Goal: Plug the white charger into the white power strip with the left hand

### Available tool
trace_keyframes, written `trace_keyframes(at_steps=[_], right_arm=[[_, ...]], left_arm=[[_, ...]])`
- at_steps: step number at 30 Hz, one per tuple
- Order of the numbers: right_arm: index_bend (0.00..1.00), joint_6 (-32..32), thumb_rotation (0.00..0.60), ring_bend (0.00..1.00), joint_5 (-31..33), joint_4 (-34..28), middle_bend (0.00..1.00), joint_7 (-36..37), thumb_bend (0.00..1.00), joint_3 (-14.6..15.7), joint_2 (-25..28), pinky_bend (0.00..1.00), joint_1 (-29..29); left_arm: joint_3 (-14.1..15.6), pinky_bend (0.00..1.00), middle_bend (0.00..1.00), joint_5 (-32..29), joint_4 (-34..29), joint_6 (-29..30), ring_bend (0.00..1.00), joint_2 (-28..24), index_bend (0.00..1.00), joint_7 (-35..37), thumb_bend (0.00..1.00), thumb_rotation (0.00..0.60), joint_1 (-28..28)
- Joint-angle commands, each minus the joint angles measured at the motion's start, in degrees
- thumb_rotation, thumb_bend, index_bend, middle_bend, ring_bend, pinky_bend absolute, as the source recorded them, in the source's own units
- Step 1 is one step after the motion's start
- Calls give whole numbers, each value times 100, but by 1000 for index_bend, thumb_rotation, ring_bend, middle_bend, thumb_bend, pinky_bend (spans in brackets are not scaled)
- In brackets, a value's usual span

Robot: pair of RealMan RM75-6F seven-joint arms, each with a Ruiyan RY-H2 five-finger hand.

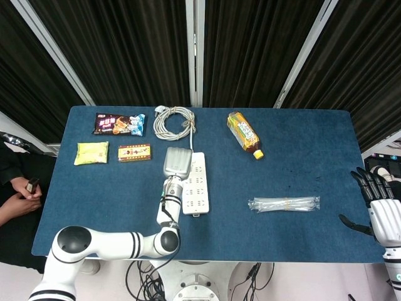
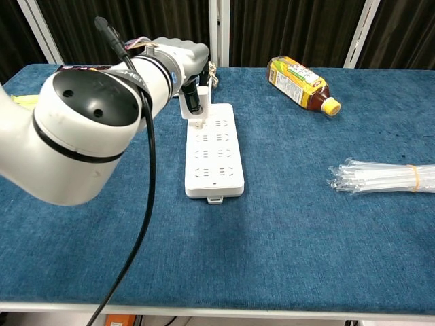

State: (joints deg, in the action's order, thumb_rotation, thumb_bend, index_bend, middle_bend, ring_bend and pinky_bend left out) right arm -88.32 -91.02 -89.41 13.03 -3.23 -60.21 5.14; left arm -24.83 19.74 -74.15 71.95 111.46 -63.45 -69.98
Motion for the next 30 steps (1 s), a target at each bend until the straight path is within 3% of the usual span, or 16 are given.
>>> trace_keyframes(at_steps=[1,30], right_arm=[[0,2,600,0,3,0,40,1,66,1,4,0,-2],[0,12,600,0,26,40,40,47,66,1,5,0,-19]], left_arm=[[-28,601,823,-20,101,14,726,65,631,-36,398,600,-24],[-133,601,827,-37,535,5,727,439,632,-328,392,600,-54]])
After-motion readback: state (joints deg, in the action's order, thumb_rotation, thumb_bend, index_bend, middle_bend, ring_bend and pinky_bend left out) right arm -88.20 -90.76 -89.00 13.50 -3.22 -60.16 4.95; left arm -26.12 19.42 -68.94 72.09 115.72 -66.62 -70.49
